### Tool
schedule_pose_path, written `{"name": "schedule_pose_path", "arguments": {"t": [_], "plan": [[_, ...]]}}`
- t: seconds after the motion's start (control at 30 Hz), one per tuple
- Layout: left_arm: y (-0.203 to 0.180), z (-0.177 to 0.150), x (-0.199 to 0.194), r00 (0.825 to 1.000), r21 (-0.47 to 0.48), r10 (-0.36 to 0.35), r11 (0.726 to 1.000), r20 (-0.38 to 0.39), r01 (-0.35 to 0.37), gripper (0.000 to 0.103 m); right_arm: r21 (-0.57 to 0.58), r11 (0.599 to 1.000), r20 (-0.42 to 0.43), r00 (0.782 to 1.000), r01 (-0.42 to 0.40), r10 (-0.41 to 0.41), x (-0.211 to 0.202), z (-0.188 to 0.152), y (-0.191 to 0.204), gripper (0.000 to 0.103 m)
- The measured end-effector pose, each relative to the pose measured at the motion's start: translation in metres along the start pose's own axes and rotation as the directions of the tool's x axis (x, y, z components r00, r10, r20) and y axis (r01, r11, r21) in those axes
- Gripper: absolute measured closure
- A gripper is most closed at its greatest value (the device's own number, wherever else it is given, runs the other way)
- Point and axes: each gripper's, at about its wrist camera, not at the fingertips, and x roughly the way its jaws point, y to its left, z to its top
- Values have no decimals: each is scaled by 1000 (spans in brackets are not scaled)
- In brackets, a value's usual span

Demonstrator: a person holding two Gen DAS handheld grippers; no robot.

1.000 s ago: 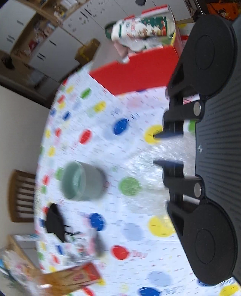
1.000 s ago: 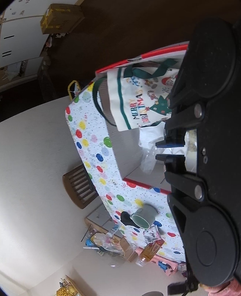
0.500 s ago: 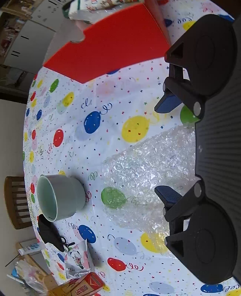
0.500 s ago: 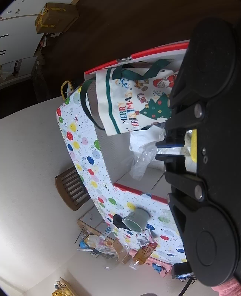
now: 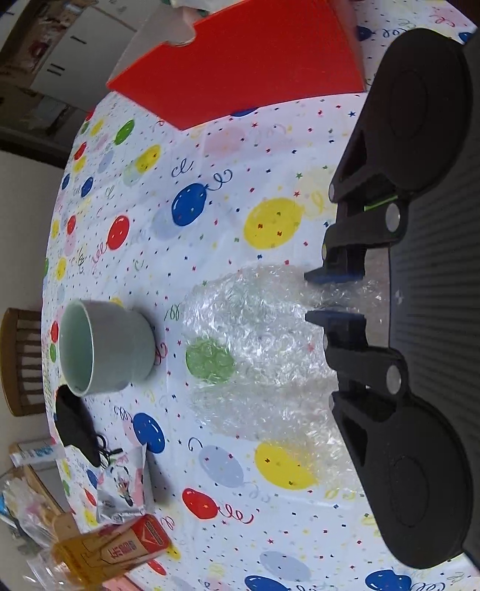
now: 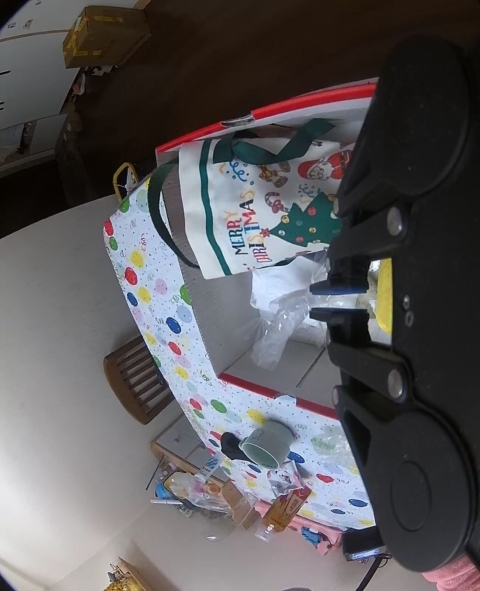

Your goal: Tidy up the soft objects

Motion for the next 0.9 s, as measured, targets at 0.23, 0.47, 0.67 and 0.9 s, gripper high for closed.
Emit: {"name": "schedule_pose_path", "arguments": {"t": [0.23, 0.47, 0.67, 0.9], "plan": [[3, 8, -23, 998, -29, -39, 999, 51, 41, 97, 16, 1000, -5, 1000, -4, 4, 4, -1, -5, 96], [-19, 34, -88, 966, 6, -221, 975, 136, 222, 97, 28, 1000, -6, 1000, 0, 1, 5, -1, -9, 96], [-59, 65, -139, 890, 98, -414, 910, 193, 403, 97, 41, 999, -5, 1000, 0, 0, 6, -3, -13, 96], [-131, 90, -158, 766, 236, -620, 780, 167, 580, 97, 45, 999, -5, 1000, 12, -12, 9, -5, -13, 96]]}}
